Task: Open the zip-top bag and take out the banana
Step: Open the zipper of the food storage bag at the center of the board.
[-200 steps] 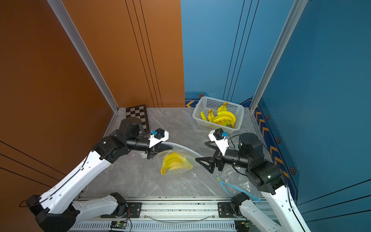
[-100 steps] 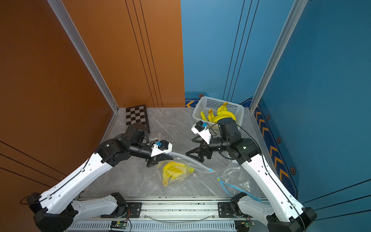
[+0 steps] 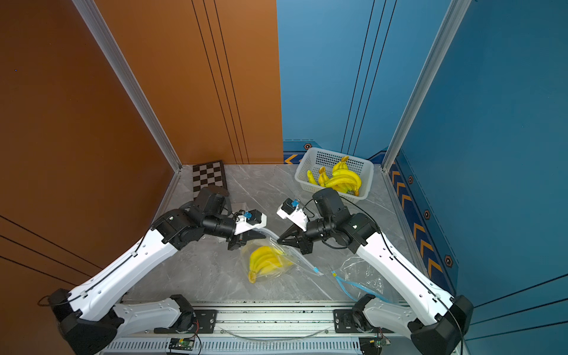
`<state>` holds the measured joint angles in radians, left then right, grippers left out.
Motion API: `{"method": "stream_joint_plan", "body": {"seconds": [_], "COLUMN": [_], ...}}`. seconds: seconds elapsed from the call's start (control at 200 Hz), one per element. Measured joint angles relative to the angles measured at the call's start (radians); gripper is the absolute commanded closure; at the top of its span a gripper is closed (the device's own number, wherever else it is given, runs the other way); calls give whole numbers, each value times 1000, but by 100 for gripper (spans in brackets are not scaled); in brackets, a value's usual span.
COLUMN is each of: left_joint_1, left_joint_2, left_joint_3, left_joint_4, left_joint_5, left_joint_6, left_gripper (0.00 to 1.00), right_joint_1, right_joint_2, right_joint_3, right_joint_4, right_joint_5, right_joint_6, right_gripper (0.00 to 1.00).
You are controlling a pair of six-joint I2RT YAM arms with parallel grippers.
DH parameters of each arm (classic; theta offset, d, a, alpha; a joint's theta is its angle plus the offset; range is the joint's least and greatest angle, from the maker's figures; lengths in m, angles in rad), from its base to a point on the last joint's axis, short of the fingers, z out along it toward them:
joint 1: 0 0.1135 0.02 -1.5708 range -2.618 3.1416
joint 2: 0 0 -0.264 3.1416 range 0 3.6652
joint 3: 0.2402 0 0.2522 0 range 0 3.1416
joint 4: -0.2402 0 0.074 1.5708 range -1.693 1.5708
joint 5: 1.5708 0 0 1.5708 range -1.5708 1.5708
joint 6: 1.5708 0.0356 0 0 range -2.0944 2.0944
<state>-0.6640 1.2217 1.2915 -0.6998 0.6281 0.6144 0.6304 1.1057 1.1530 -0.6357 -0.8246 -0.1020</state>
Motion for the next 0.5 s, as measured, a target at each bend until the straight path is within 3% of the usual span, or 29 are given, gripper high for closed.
{"method": "stream_joint_plan", "body": {"seconds": [0.035, 0.105, 0.205, 0.295, 0.32, 0.501], "left_joint_1": [3, 0, 0, 3, 10, 114], "left_joint_2": [32, 108, 198, 225, 224, 53], "left_joint_3": [39, 138, 254, 273, 264, 25], "left_joint_4": [14, 57, 146, 210, 221, 259], "left_joint_5": [-8, -20, -45, -77, -90, -194], "left_joint_6": [-11, -37, -103, -214, -259, -589], "left_gripper": [99, 67, 43, 15, 1, 2], "right_joint_1": [0, 5, 51, 138, 164, 356], "right_joint_2": [-28, -72, -106, -112, -112, -57], "right_joint_3": [-5, 1, 40, 55, 52, -26], "right_joint_4": [32, 87, 114, 131, 135, 200], "right_joint_5": [34, 108, 234, 370, 411, 633], "right_joint_6": [31, 80, 124, 149, 158, 208], "right_gripper": [100, 100, 100, 100, 100, 100]}}
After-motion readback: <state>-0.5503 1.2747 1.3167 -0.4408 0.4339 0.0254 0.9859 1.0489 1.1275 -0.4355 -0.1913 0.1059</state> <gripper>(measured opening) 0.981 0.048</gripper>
